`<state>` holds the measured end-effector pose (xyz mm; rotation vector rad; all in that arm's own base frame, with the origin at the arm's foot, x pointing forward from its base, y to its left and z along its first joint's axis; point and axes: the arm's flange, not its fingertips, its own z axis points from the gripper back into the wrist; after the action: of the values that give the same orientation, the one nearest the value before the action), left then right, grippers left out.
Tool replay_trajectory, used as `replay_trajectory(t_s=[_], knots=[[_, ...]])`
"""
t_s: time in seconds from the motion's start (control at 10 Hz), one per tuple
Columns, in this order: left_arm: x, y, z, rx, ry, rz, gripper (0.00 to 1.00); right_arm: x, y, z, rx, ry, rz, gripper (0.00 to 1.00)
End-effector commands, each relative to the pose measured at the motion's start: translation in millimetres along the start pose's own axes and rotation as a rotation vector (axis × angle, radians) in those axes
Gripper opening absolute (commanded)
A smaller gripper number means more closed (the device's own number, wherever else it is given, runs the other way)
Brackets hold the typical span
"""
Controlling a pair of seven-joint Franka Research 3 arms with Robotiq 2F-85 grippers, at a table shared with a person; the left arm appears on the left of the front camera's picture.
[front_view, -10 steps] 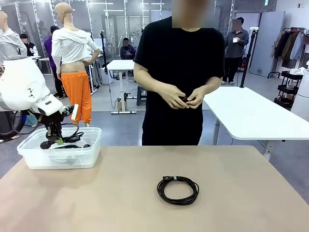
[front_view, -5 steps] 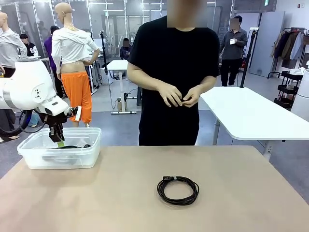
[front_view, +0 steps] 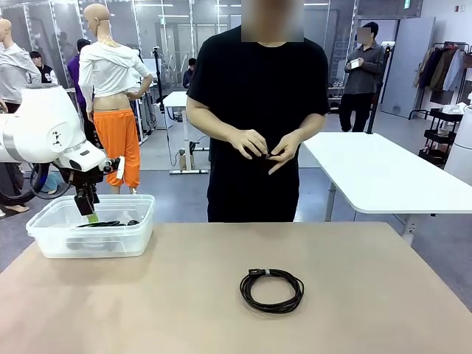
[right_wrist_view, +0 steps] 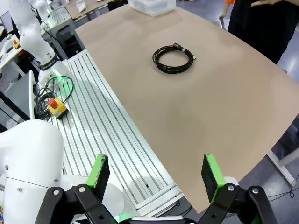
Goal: Organize and store the cables.
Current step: Place the Power Cable into the Organizing box, then place the USB Extension Cable into the Organizing box.
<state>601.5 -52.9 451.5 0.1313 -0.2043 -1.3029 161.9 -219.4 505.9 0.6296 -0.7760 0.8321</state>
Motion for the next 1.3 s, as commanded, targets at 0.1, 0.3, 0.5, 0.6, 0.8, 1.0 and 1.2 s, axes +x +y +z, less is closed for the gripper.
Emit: replay_trajectory(t_s=[0.1,0.3,0.5,0.6,0.8,1.0,1.2], knots=[[-5,-40,-12,-0.019,-0.028,0.049,1.0,0,-3,3,-0.003,0.01,-0.004,1.0],[0,-20,-7,-0.023,-0.002,0.016,1.0,0,-3,3,-0.003,0.01,-0.004,1.0],[0,-20,-7,-0.023,-0.002,0.016,1.0,0,-3,3,-0.003,0.01,-0.004,1.0],[0,-20,-7,-0.023,-0.002,0.016,1.0,0,-3,3,-0.003,0.01,-0.004,1.0],[0,-20,-7,-0.023,-0.002,0.016,1.0,0,-3,3,-0.003,0.01,-0.004,1.0],[0,-20,-7,-0.023,-0.002,0.016,1.0,0,-3,3,-0.003,0.01,-0.004,1.0],[-16,-15,40,-0.059,-0.176,0.059,1.0,0,-3,3,-0.003,0.01,-0.004,1.0]])
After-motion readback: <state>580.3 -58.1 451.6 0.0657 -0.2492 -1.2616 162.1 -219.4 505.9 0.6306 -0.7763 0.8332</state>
